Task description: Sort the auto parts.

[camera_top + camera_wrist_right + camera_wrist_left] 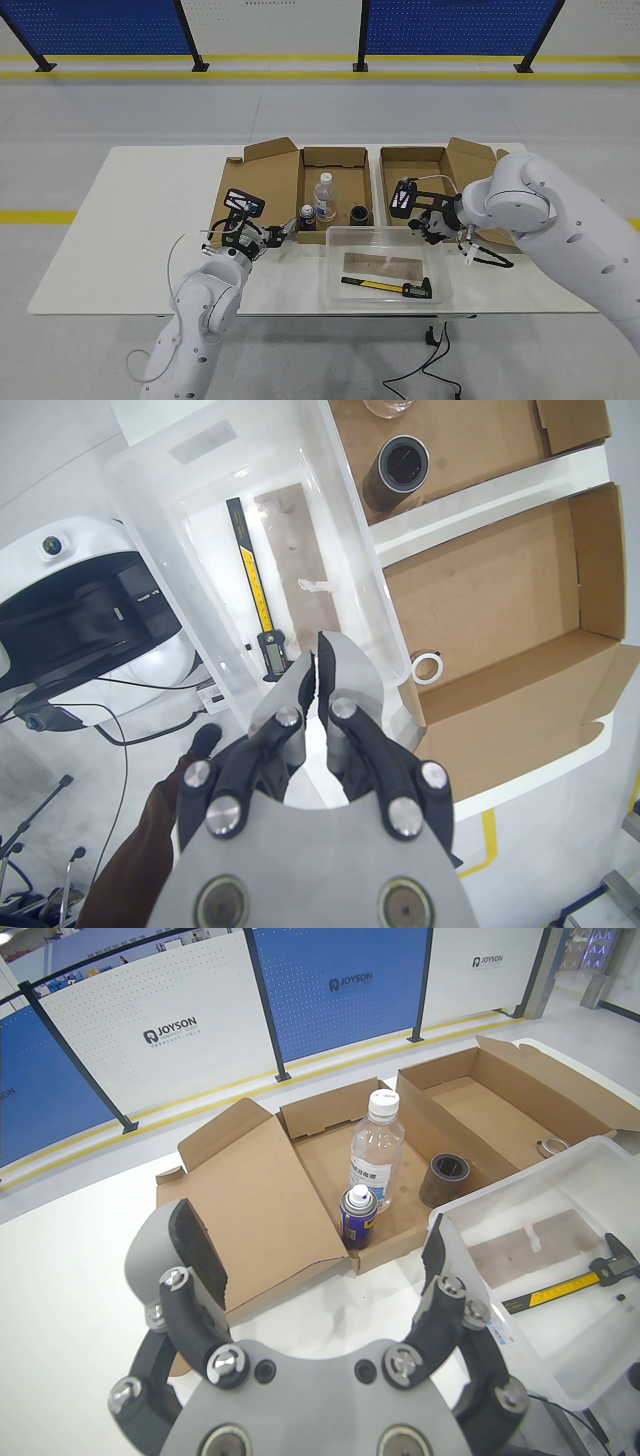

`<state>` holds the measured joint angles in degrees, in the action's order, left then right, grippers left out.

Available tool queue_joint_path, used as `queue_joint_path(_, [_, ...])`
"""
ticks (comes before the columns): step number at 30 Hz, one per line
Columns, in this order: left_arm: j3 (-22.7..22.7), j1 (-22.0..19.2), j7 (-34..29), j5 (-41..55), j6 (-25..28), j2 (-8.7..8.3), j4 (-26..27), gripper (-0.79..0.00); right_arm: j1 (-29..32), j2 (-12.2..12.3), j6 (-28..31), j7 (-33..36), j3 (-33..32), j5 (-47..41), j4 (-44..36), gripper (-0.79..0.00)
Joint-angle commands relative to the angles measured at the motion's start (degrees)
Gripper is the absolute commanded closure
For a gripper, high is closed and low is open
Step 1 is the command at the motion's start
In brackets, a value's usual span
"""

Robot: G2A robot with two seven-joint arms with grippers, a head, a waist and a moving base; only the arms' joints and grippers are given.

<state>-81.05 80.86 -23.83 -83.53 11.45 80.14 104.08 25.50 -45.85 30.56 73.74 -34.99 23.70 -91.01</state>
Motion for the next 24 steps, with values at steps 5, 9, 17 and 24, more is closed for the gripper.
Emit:
queue_joint_path(5, [0.0, 0.0, 0.0, 0.0, 0.0, 0.0, 0.0, -0.785, 0.0, 0.0, 0.0, 0.0, 0.0, 0.0, 0.0, -0.068])
queue_joint_path(9, [0.0, 0.0, 0.0, 0.0, 0.0, 0.0, 0.0, -0.785, 0.0, 0.0, 0.0, 0.0, 0.0, 0.0, 0.0, -0.068])
queue_joint_path(17, [0.0, 0.0, 0.0, 0.0, 0.0, 0.0, 0.0, -0.785, 0.2, 0.0, -0.2, -0.4, 0.0, 0.1, 0.0, -0.717])
queue_joint_path(24, [0.0, 0.0, 0.0, 0.0, 0.0, 0.0, 0.0, -0.785, 1.9, 0.2, -0.7, -1.9, -0.2, 3.0, -1.3, -0.511])
